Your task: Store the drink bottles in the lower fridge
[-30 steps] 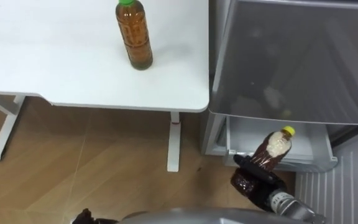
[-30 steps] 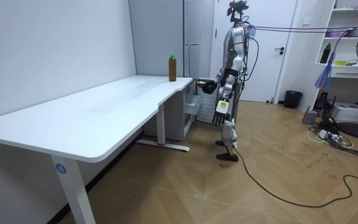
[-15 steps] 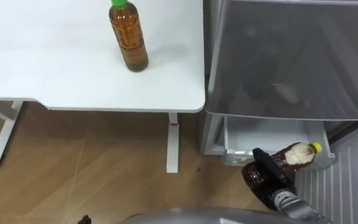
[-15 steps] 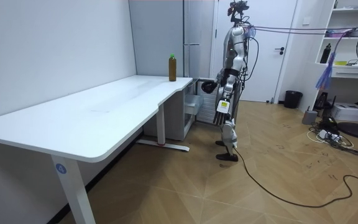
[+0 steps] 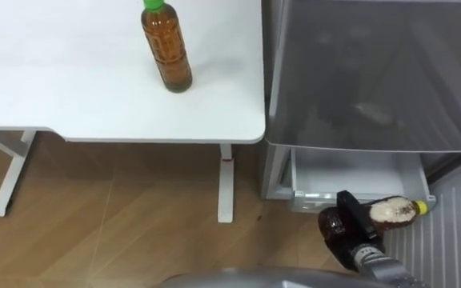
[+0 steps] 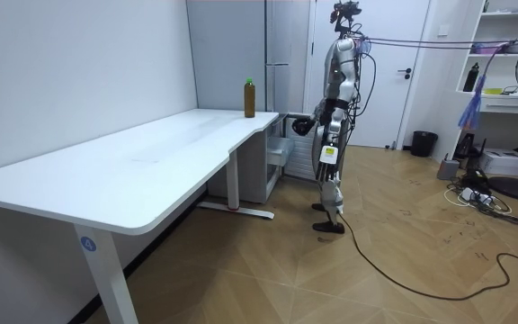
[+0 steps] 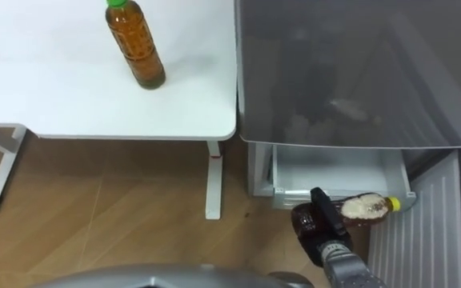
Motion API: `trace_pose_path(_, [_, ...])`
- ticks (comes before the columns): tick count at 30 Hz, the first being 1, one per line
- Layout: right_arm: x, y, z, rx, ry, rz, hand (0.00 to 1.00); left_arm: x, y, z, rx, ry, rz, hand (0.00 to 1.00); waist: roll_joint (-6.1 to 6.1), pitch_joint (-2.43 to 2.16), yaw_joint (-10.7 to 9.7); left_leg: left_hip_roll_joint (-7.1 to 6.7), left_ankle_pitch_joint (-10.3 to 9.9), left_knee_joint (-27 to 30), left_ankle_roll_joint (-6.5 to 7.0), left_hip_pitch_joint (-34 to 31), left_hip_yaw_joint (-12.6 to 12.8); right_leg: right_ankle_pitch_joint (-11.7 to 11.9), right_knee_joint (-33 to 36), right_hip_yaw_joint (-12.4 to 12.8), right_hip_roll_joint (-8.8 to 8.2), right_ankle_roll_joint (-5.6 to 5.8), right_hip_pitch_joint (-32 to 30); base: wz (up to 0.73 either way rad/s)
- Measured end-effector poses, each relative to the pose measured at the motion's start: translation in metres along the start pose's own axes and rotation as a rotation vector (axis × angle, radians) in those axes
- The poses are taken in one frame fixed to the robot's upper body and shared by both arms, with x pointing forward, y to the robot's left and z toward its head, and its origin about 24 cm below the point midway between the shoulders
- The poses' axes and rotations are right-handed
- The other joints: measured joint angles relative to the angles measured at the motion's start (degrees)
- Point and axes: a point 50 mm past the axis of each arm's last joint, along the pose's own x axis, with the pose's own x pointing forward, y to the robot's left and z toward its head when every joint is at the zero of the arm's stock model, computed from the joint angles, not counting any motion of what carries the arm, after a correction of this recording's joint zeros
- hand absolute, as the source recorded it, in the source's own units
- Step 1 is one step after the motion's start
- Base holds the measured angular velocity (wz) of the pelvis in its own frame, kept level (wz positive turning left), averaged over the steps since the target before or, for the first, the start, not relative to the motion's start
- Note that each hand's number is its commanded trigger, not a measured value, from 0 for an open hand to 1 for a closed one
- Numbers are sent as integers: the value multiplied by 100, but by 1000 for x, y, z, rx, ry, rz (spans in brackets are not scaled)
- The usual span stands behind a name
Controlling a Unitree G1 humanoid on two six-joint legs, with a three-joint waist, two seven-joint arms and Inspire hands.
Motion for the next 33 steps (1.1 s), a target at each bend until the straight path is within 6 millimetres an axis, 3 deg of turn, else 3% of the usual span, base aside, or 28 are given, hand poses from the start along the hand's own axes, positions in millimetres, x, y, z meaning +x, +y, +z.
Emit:
trace_pose_path(18, [3, 16, 6, 34, -38, 21, 100, -1, -1, -2, -11, -13, -28, 0, -69, -3, 21, -11, 0, 124, 0, -46, -8, -10, -11, -2, -11, -7, 6, 0])
trace_pose_path(29, [8, 61, 33, 113, -107, 138, 100, -2, 3, 0, 54, -29, -15, 0, -71, -3, -20, -87, 18, 207, 27, -293, -197, -36, 2, -218, -98, 15, -72, 12])
trace_pose_path(33, [8, 66, 36, 116, -109, 135, 100, -1, 8, 7, 80, -43, -3, 0, -96, 8, -37, -90, 23, 301, 28, -491, -249, -33, 75, -256, -106, 12, -250, 6])
